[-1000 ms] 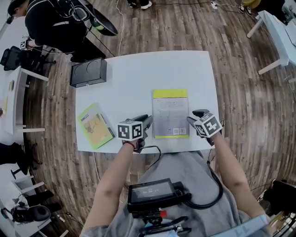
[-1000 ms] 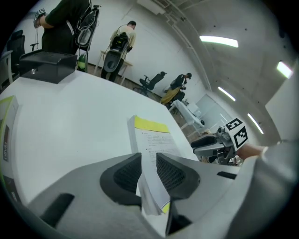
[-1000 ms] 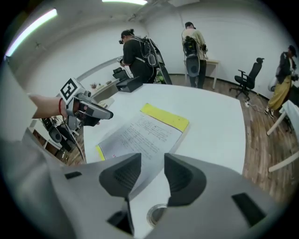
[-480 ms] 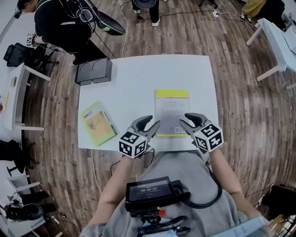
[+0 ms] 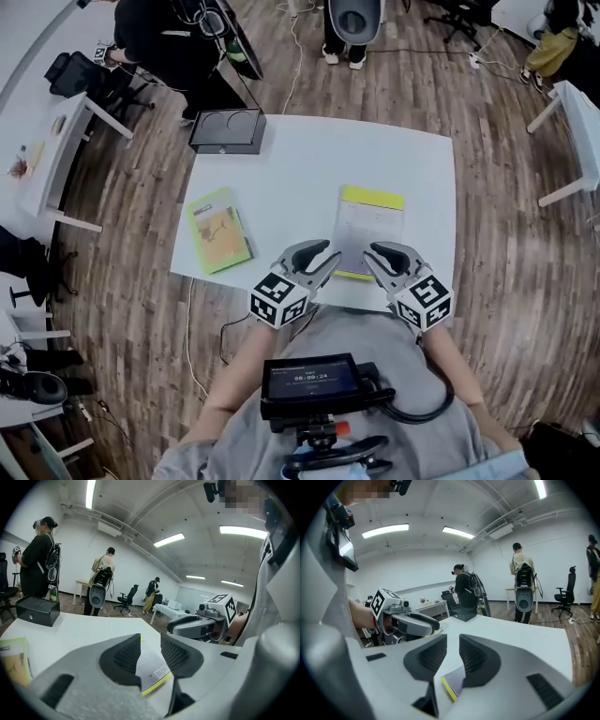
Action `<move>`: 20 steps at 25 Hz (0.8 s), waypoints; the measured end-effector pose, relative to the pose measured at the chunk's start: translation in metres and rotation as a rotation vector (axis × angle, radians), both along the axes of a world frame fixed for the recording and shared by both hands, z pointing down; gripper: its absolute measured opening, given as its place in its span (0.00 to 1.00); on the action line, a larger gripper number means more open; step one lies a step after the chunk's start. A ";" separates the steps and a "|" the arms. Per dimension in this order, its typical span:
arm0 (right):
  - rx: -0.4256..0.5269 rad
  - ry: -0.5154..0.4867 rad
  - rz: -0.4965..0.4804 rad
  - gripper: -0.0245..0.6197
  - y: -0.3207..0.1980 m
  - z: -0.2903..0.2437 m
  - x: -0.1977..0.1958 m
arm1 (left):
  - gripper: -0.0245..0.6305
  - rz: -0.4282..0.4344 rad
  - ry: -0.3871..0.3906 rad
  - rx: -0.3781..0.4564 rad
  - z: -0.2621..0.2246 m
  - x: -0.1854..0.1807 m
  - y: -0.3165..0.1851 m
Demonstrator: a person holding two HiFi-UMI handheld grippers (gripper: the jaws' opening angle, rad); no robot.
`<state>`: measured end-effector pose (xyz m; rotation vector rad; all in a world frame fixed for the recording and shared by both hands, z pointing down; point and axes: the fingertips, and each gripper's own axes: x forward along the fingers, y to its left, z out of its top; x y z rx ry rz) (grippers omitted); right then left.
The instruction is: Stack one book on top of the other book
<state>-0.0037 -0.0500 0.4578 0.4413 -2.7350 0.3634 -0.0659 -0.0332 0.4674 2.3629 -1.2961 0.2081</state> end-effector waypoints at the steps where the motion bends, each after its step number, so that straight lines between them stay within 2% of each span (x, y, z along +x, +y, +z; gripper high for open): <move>1: -0.005 -0.008 -0.020 0.18 0.002 0.000 -0.005 | 0.26 -0.013 0.001 -0.002 0.000 -0.001 0.004; 7: -0.038 -0.037 -0.159 0.15 0.017 -0.004 -0.033 | 0.17 -0.126 0.000 -0.024 0.001 -0.014 0.024; 14: -0.036 -0.024 -0.226 0.10 0.030 -0.004 -0.047 | 0.09 -0.245 -0.007 -0.014 -0.005 -0.020 0.039; 20: -0.086 -0.052 -0.330 0.10 0.049 -0.003 -0.058 | 0.07 -0.350 -0.043 -0.010 -0.012 -0.035 0.055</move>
